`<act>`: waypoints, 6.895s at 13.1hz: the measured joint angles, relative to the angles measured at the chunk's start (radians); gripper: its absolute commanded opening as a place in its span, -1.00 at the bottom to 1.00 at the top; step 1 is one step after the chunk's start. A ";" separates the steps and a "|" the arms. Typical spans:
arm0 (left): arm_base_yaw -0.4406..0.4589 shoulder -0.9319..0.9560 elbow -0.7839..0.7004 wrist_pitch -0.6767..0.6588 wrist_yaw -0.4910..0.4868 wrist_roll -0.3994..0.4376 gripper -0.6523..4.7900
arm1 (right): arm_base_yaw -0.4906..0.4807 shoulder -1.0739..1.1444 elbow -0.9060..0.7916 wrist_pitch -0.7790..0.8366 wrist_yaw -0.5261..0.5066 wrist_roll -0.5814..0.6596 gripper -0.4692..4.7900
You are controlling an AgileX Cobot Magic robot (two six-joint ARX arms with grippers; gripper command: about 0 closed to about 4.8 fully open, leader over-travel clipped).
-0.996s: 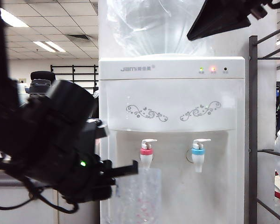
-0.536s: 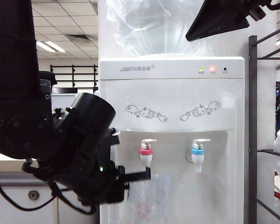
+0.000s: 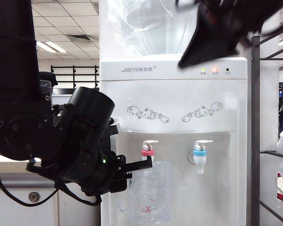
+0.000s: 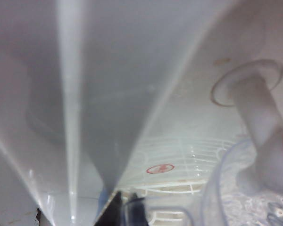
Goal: Pick up the plastic mug from the left desk, go to the hot water outlet of the water dispenser, press the vertical switch to get some water, then put the mug back on the desk.
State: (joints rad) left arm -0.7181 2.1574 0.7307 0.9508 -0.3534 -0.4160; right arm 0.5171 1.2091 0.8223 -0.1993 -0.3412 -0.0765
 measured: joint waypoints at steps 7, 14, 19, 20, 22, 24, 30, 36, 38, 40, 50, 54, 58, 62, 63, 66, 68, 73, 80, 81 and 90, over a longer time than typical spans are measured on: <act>-0.002 0.000 0.000 0.003 0.000 0.000 -0.78 | 0.012 0.248 0.000 0.162 0.000 -0.003 -0.83; -0.002 0.000 0.000 0.004 0.000 0.000 -0.78 | 0.025 0.354 0.003 0.315 0.034 -0.034 -0.83; -0.002 0.000 0.000 0.005 0.000 0.000 -0.78 | 0.025 0.436 0.003 0.354 0.070 -0.146 -0.83; -0.002 0.000 0.000 0.005 0.000 0.000 -0.78 | 0.025 0.449 0.003 0.369 0.075 -0.150 -0.83; -0.002 0.000 0.000 0.005 0.000 0.000 -0.78 | 0.025 0.468 0.003 0.424 0.077 -0.152 -0.83; -0.002 0.000 0.000 0.005 0.000 0.000 -0.78 | 0.025 0.482 0.002 0.442 0.081 -0.153 -0.83; -0.002 0.000 0.000 0.005 0.000 0.000 -0.78 | 0.029 0.494 0.002 0.453 0.096 -0.155 -0.83; -0.002 0.000 0.000 0.005 -0.003 0.000 -0.78 | 0.033 0.594 0.005 0.475 0.077 -0.158 -0.83; -0.003 0.004 -0.003 -0.008 0.002 0.011 -0.78 | 0.028 0.612 0.004 0.443 0.081 -0.158 -0.83; -0.003 0.003 -0.003 -0.003 0.002 0.011 -0.78 | 0.028 0.608 0.005 0.445 0.087 -0.158 -0.83; -0.003 0.003 -0.002 0.011 0.001 0.003 -0.78 | 0.036 0.552 0.003 0.463 0.095 -0.157 -0.83; -0.003 0.003 -0.002 0.011 0.001 0.003 -0.78 | 0.036 0.552 0.003 0.463 0.095 -0.158 -0.83; -0.003 0.003 -0.002 0.011 0.001 0.003 -0.78 | 0.036 0.552 0.003 0.464 0.095 -0.158 -0.83; -0.003 0.003 -0.002 0.011 0.001 0.003 -0.78 | 0.036 0.552 0.002 0.463 0.095 -0.167 -0.83; -0.003 0.003 -0.002 0.011 0.001 0.003 -0.78 | 0.036 0.552 0.002 0.463 0.095 -0.172 -0.83; -0.003 0.003 -0.002 0.011 0.000 0.003 -0.78 | 0.036 0.552 0.002 0.462 0.095 -0.175 -0.83; -0.003 0.003 -0.002 0.011 0.000 0.003 -0.78 | 0.036 0.552 0.002 0.462 0.095 -0.176 -0.83; -0.003 0.003 -0.002 0.010 0.000 0.003 -0.78 | 0.036 0.552 0.002 0.462 0.095 -0.178 -0.83; -0.003 0.003 -0.002 0.010 0.000 0.003 -0.78 | 0.036 0.552 0.002 0.462 0.100 -0.183 -0.83; -0.003 0.003 -0.002 0.010 0.000 0.003 -0.78 | 0.036 0.552 0.002 0.463 0.102 -0.183 -0.83; -0.003 0.003 -0.002 0.011 -0.003 0.003 -0.78 | 0.032 0.034 0.004 0.194 0.143 -0.137 -0.83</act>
State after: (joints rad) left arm -0.7208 2.1605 0.7284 0.9615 -0.3561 -0.4126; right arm 0.5495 1.2430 0.8265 -0.0051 -0.1978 -0.2138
